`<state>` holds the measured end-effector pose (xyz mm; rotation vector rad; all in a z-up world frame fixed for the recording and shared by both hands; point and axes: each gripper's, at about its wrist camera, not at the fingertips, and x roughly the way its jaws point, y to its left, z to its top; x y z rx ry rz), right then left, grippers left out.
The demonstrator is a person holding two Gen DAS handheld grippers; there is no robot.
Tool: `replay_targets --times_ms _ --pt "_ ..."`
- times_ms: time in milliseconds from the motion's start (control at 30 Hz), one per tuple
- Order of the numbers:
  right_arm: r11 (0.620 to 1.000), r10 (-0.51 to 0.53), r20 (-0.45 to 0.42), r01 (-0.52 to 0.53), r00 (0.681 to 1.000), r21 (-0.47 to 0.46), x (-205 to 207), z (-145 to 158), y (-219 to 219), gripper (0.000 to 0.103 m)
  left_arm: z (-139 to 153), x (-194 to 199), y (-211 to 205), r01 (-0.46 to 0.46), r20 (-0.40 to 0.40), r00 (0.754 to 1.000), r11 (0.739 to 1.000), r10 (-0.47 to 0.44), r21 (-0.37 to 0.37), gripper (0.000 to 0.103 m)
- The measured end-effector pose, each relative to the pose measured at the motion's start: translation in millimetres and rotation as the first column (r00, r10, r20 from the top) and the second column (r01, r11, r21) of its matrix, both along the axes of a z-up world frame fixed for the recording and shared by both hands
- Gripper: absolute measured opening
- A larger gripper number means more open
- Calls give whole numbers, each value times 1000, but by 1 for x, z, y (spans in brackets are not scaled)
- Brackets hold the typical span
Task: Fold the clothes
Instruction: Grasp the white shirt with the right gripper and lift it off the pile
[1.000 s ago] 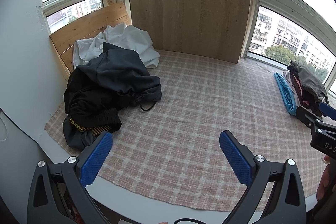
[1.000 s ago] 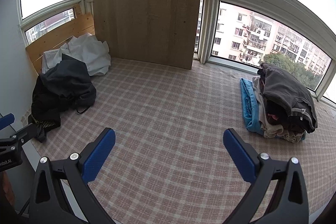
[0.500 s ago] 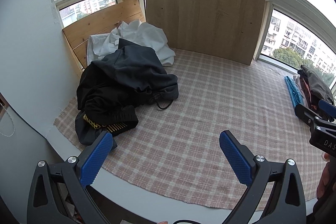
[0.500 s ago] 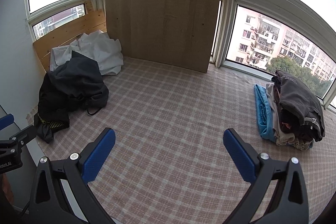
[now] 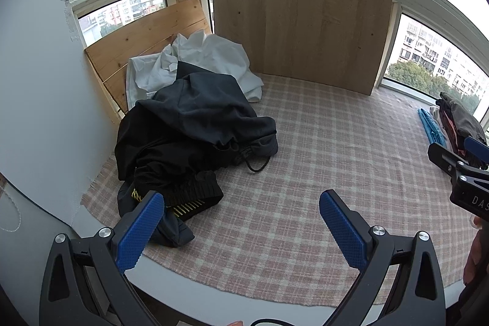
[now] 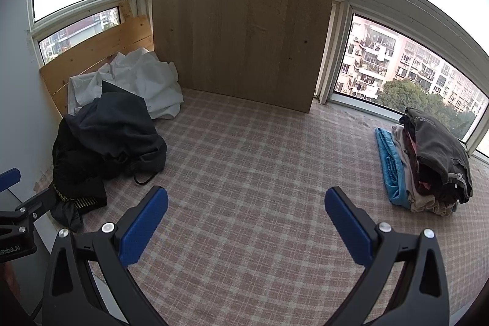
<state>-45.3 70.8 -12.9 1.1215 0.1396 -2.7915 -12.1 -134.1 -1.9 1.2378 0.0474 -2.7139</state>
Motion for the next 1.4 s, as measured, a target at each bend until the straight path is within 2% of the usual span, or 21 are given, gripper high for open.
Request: replay_targets --times_ms 100,300,567,867,933,1167,1400 --pt "1000 3 -2 -3 1000 -6 -7 0 -11 103 -2 -7 -9 15 2 1000 1000 -15 -4 102" --pt "995 55 -43 -58 998 -85 -27 3 -31 103 -9 -31 -35 34 24 999 999 -33 -11 102" --pt "991 112 -31 -114 993 -71 -83 5 -75 103 6 -52 -85 -28 -94 995 999 26 -24 101" --pt "957 257 -129 -271 958 -105 -153 -6 -140 103 -3 -84 -135 -78 -108 991 996 73 -42 101" --pt "956 274 -102 -282 956 -84 -183 -12 -161 103 -9 -89 -145 -80 -97 992 996 76 -34 101" --pt "941 322 -7 -321 947 -102 -297 -50 -231 103 -38 -105 -173 -117 -69 991 993 115 -23 101" --pt "928 372 100 -366 923 -74 -371 -110 -295 103 -73 -123 -199 -178 7 984 983 178 46 100"
